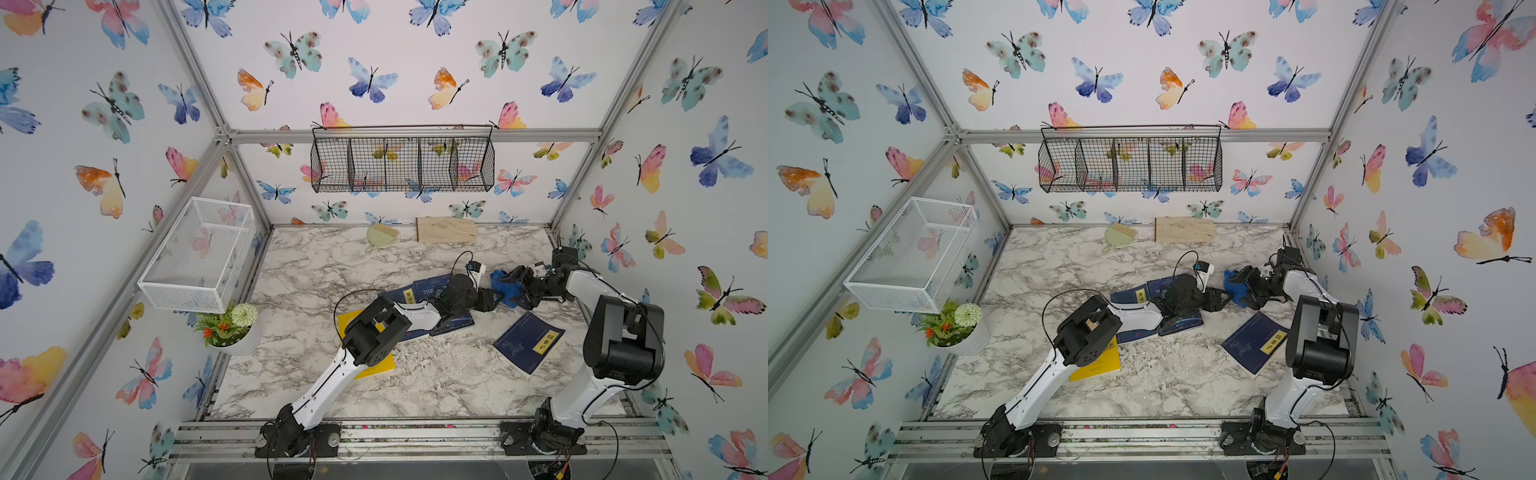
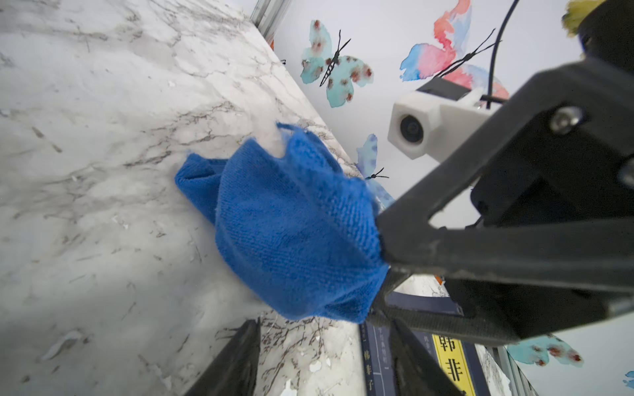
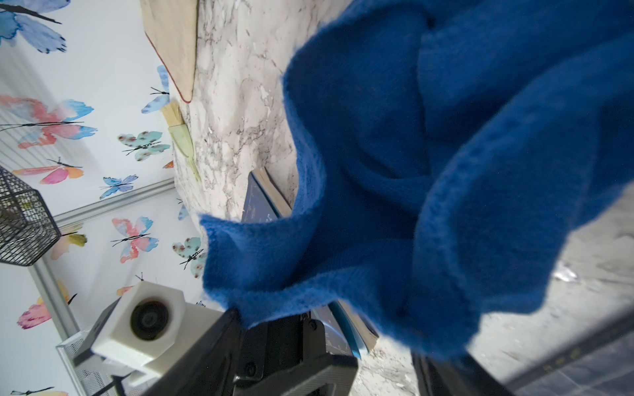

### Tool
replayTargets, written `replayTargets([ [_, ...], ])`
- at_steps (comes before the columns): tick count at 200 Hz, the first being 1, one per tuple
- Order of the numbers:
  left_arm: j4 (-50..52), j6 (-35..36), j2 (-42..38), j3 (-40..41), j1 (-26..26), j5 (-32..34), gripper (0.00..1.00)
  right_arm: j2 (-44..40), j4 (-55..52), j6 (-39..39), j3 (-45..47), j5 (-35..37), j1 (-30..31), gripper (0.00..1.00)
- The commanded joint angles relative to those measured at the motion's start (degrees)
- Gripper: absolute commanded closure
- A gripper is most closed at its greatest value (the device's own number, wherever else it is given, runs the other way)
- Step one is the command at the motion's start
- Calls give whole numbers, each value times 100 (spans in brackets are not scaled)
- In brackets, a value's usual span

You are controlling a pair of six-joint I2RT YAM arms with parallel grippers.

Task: Wipe the cover of the book
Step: Place the cleaning item at the center of the board.

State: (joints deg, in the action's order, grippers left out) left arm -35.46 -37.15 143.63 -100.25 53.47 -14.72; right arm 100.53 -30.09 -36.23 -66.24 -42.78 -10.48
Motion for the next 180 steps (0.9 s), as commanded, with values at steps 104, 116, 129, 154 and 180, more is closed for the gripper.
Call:
replayTargets([
  [104,-695,1287,-804,911,47,464,40,-728,73,-23,417,-521,-19,22],
  [116,-756,1248,-814,947,41,442,40,-825,65,-38,449,-512,-16,22],
  [129,-936,1213,-873,1079,41,412,40,-917,56,-55,488,-532,-16,22],
  [154,-1142,1184,-959,1219,42,402,40,-1059,252,-228,709,-775,8,22],
  [180,-1276,1084,-903,1140,49,318,40,-1121,267,-266,742,-811,87,22],
])
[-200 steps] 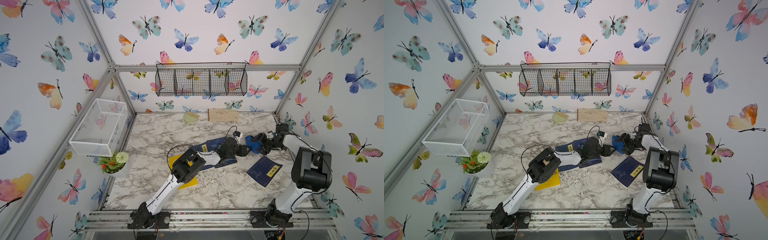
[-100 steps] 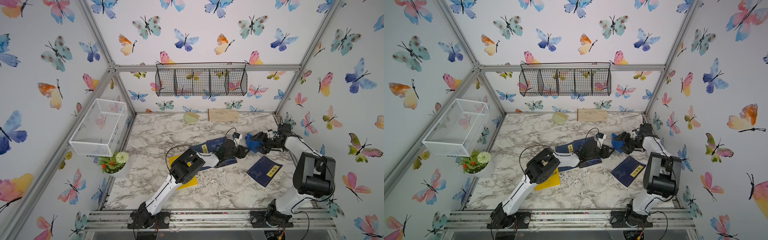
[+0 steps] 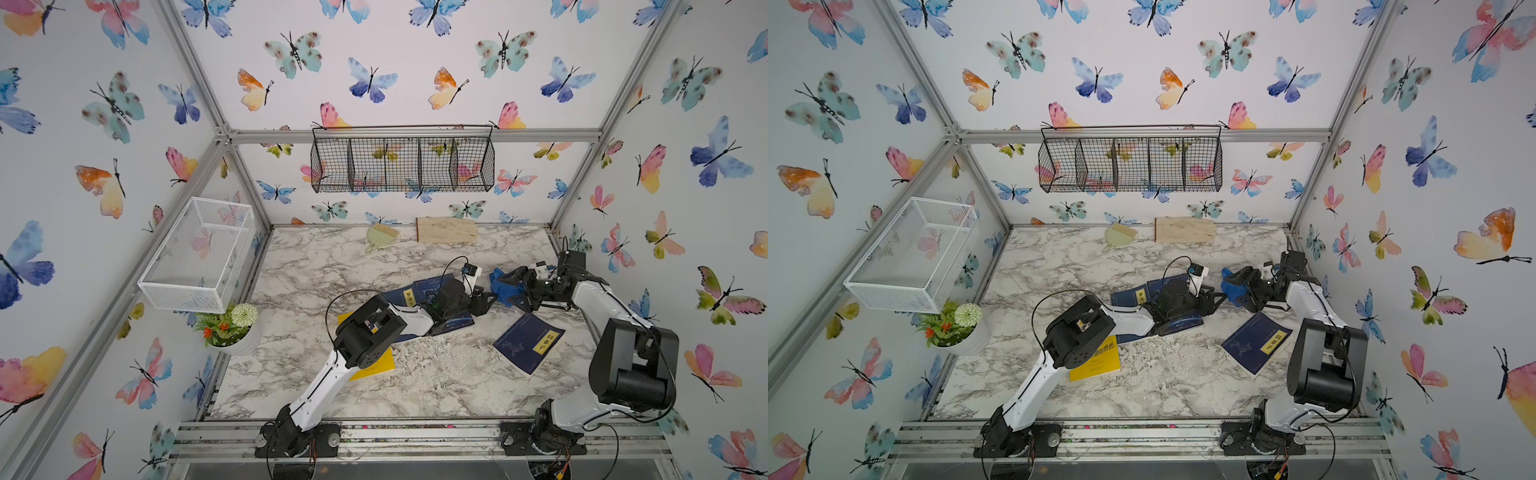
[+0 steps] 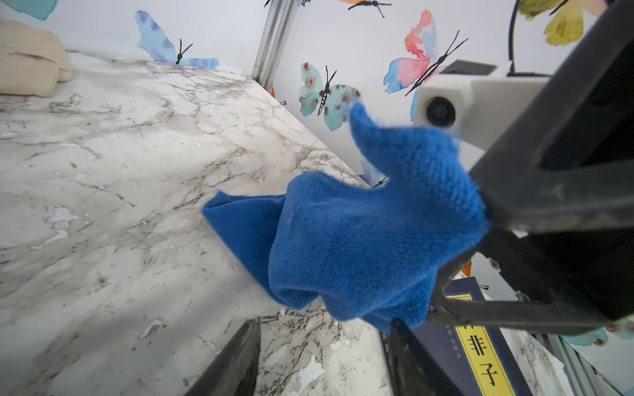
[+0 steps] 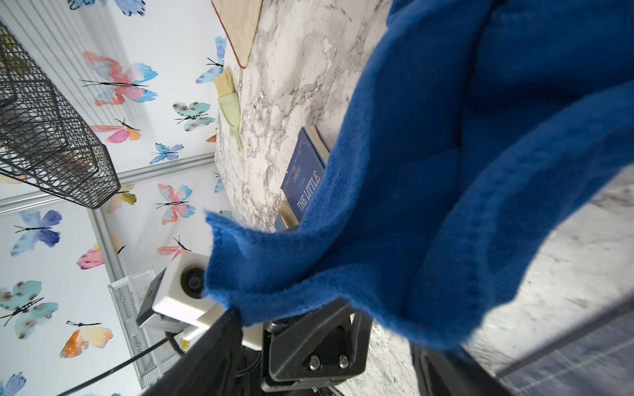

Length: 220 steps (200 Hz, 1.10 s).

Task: Wipe the cover of the book
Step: Place the cleaning item at the center of the board.

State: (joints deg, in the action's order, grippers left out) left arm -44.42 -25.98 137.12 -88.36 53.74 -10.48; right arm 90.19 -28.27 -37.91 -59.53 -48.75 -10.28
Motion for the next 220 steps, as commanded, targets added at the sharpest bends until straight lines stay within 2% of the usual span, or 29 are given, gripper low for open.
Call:
replayTargets([
  [1,-381,-36,-245,-49,23,-109,40,-88,90,-100,72,-214,73,22],
  [28,-576,-192,-158,-150,23,-163,40,-92,145,-137,130,-266,158,22],
  [39,-561,-246,-94,-256,28,-150,45,-90,134,-120,144,-254,175,22],
  [54,-456,-317,58,-496,24,-234,59,-90,129,-111,154,-269,175,22],
  [69,-292,-372,186,-743,33,-317,90,-81,131,-94,145,-275,168,22],
  [76,-291,-380,211,-758,32,-345,100,-65,116,-72,130,-269,176,22],
  [107,-435,-332,28,-364,40,-227,100,122,-107,118,-140,-138,165,22],
  [131,-210,-222,-90,-106,41,-106,100,366,-296,161,-788,487,129,22],
  [151,368,-74,-89,-112,41,37,100,742,-706,275,-1705,1352,86,22],
  [170,1402,141,-69,-413,41,284,100,991,-1332,369,-2510,2684,87,22],
  [175,1918,194,-51,-608,41,393,90,951,-1332,341,-2551,2978,87,22],
  [186,3178,382,41,-1266,57,738,53,832,-1228,293,-2530,3391,87,22],
  [191,3824,476,102,-1629,66,907,27,789,-1194,290,-2535,3568,82,22],
  [192,3953,495,112,-1701,66,943,14,785,-1196,291,-2545,3606,81,22],
  [194,4204,538,135,-1843,73,1026,2,775,-1211,299,-2564,3688,82,22],
  [205,5267,764,163,-2410,138,1532,2,761,-1387,336,-2718,4124,87,22],
  [220,5968,1066,-54,-2557,211,2030,2,743,-1510,364,-2862,4361,83,22],
])
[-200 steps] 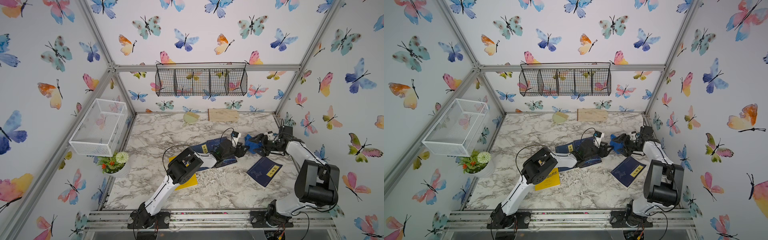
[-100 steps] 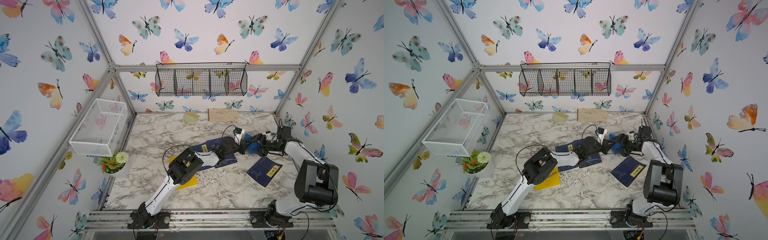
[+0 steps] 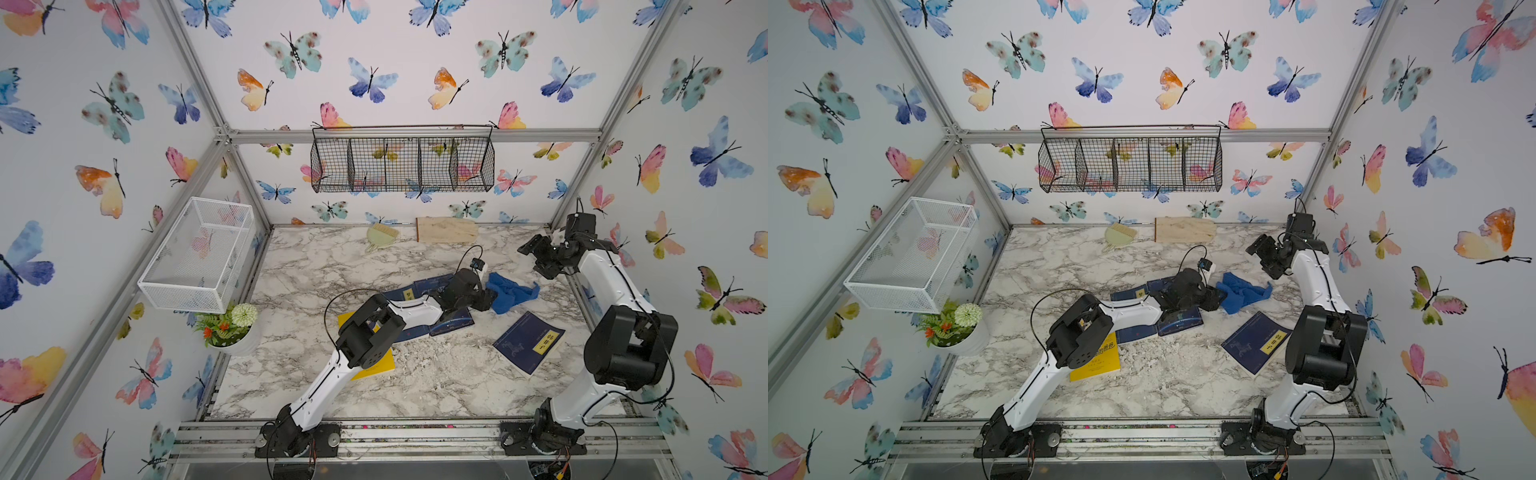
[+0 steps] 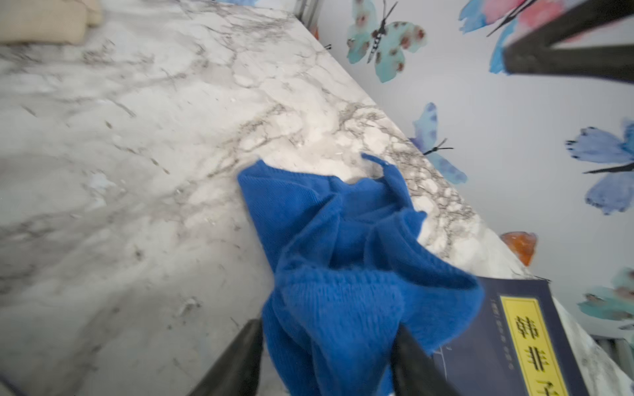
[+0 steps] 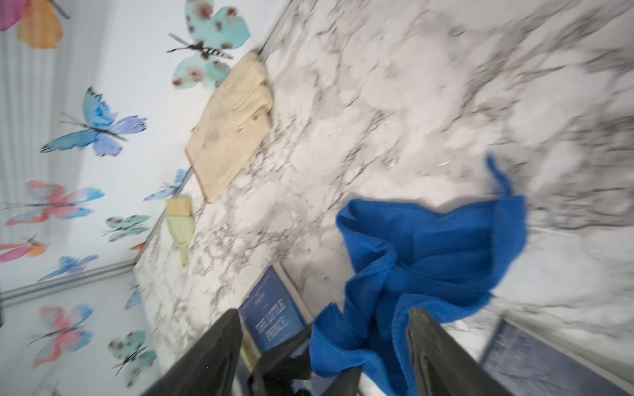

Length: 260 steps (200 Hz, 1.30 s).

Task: Wipe the cover of the book
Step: Place the cleaning item at the center of the board, then reset both arms

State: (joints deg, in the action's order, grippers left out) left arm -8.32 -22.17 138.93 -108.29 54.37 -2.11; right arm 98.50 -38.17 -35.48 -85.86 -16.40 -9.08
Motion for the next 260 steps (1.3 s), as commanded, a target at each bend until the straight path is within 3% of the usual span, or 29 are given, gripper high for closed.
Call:
replayTargets([
  [1,2399,691,-249,-571,150,1221,2,-86,-522,121,-233,1133,-39,22],
  [19,3185,990,-476,-735,153,1583,2,-94,-575,146,-299,1056,-33,22],
  [47,4271,1353,-501,-1193,144,1553,2,-120,-612,173,-265,1021,-37,22],
  [76,4673,1343,-837,-1039,122,1635,2,-166,-604,232,-125,919,-32,22],
  [96,4385,1111,-1565,-290,19,1682,2,-322,-278,334,255,827,-16,22],
  [125,2831,1071,-3256,1935,-171,2003,2,-542,382,487,1006,1362,131,19],
  [131,2635,1062,-3545,2297,-269,1978,2,-645,666,522,1259,1399,170,3],
  [134,2551,1051,-3676,2469,-319,1992,2,-720,854,550,1406,1393,176,2],
  [156,1969,961,-4576,3642,-594,2344,2,-1677,2765,799,2987,2116,666,2],
  [172,1726,933,-5049,4231,-828,2413,2,-2395,4423,1737,4203,2917,1236,2],
  [189,1762,682,-5318,4626,-1220,2298,2,-2774,5650,2595,5163,2893,1358,2],
  [210,1940,416,-5491,4934,-1645,2229,2,-2610,5993,3077,5556,2851,1356,2],
  [225,1904,404,-5643,5165,-1742,2400,2,-2279,6299,2894,5734,3405,1364,2],
  [237,1758,488,-5762,5379,-1792,2445,2,-2086,7074,2727,6122,3756,1357,2],
  [253,1645,514,-5864,5567,-1892,2418,2,-1827,8776,2889,6794,3614,1359,0],
  [260,1634,523,-5893,5618,-1951,2364,2,-1825,8752,2958,6787,3543,1359,0],
])
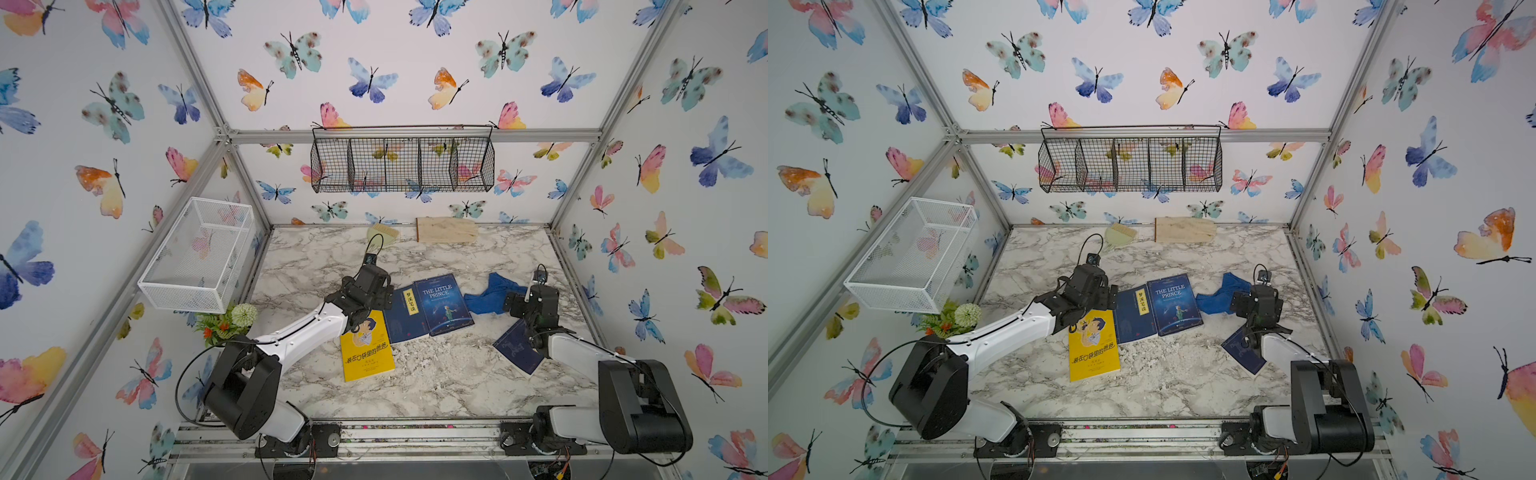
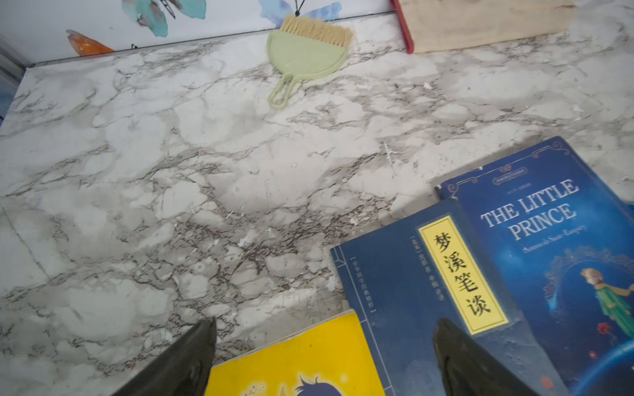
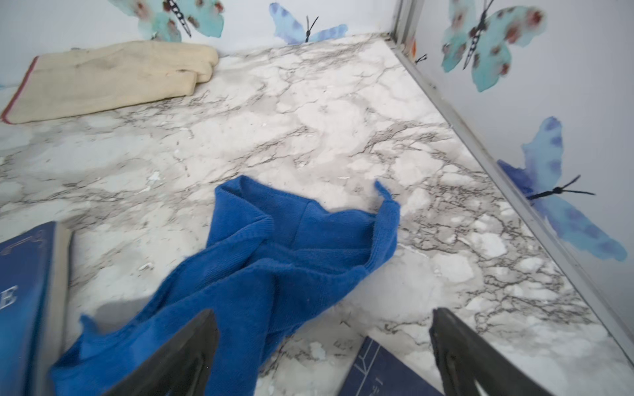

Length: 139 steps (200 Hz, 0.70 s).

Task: Wipe the cover of the book
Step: Reset both arms

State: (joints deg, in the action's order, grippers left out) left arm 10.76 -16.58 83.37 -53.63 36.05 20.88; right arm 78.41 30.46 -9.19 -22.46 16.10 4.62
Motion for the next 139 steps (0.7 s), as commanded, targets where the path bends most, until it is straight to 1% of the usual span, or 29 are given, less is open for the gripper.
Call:
replayTargets([
  [1,-275,-42,-342,160,-127,52,2,179,1861,325,441,247,-13,0],
  [6,-284,-40,-355,193,-178,24,2,118,1821,268,419,45,-13,0],
  [17,-331,-46,-400,275,-298,-42,2,271,2959,394,789,-194,-10,0],
  [23,-361,-47,-429,313,-382,-120,2,492,3526,479,980,-345,-14,0],
  [32,-391,-47,-466,353,-542,-288,2,951,4168,490,1141,-277,-9,0],
  [40,-393,-55,-514,379,-729,-559,2,1375,5222,706,1318,-402,1,2],
  [44,-395,-76,-538,388,-830,-720,2,1458,5471,802,1382,-533,25,2],
  [48,-396,-87,-569,408,-952,-889,2,1390,5396,845,1384,-632,42,2],
  [53,-403,-100,-591,445,-1078,-1074,2,1230,4852,828,1316,-704,46,2],
  [60,-436,-124,-634,499,-1326,-1310,2,984,4040,705,1104,-574,49,2],
  [63,-449,-128,-644,525,-1421,-1406,2,977,3884,658,1026,-537,42,2],
  [74,-619,-140,-702,686,-1787,-1687,2,1325,4140,698,830,-384,51,2],
  [84,-830,-132,-762,881,-2105,-1807,2,1291,4427,711,999,-451,47,1],
  [92,-1073,-130,-814,1078,-2322,-1686,2,1164,4171,674,1006,-460,47,2],
  [103,-1528,-2,-904,1395,-2513,-1461,2,1123,3550,637,735,-397,47,2],
  [119,-2184,392,-1034,1828,-2532,-895,2,1197,4032,691,891,-470,52,2],
  [139,-2974,846,-1226,2286,-2524,-389,2,1231,4051,699,882,-449,45,2],
])
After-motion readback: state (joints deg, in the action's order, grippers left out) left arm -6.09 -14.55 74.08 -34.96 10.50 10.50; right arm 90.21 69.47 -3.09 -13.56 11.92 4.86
